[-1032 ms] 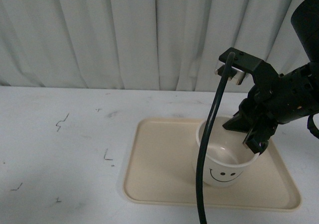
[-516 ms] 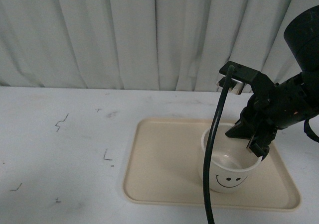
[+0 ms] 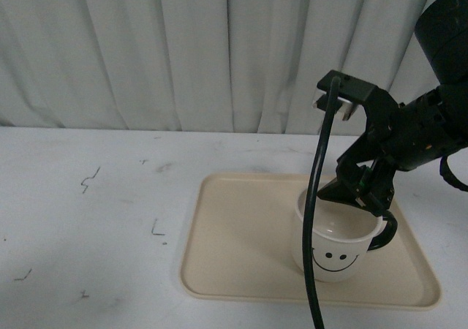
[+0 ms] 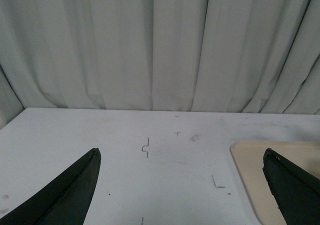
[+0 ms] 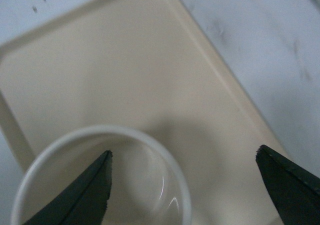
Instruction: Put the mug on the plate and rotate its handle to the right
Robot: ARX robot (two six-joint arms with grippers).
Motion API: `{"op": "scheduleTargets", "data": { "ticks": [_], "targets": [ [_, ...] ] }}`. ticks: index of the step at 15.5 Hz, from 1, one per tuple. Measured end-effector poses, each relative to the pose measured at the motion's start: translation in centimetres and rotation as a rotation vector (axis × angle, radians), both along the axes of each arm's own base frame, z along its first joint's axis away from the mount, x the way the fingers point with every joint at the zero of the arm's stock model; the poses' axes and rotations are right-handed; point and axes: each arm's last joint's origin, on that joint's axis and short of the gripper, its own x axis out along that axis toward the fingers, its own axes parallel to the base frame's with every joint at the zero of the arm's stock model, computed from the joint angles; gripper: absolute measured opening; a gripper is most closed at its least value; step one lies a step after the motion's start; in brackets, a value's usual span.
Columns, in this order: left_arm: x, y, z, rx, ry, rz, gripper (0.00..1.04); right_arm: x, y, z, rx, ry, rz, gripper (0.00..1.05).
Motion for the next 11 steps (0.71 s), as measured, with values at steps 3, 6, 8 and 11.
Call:
{"op": "scheduleTargets", "data": {
  "ticks": [3,6,8,11],
  "targets": [
    [0.0,0.0,0.0,0.0,0.0,0.0,0.98,-1.3,0.2,6.0,0.185,-0.24,0.019,0.97],
    [0.0,0.0,0.0,0.0,0.0,0.0,0.98,-2.5,0.0,10.6,0.412,-0.386,-0.049,0.98],
    [0.0,0.0,0.0,0.0,0.0,-0.001,0.98,-3.6,0.1,7.6,0.398,-0.56,-0.421,0.82],
    [0.0,0.0,0.0,0.0,0.0,0.0,0.98,-9.5,-4.0,7.3,0.483,-0.794,-0.873,0.47]
  ]
}}
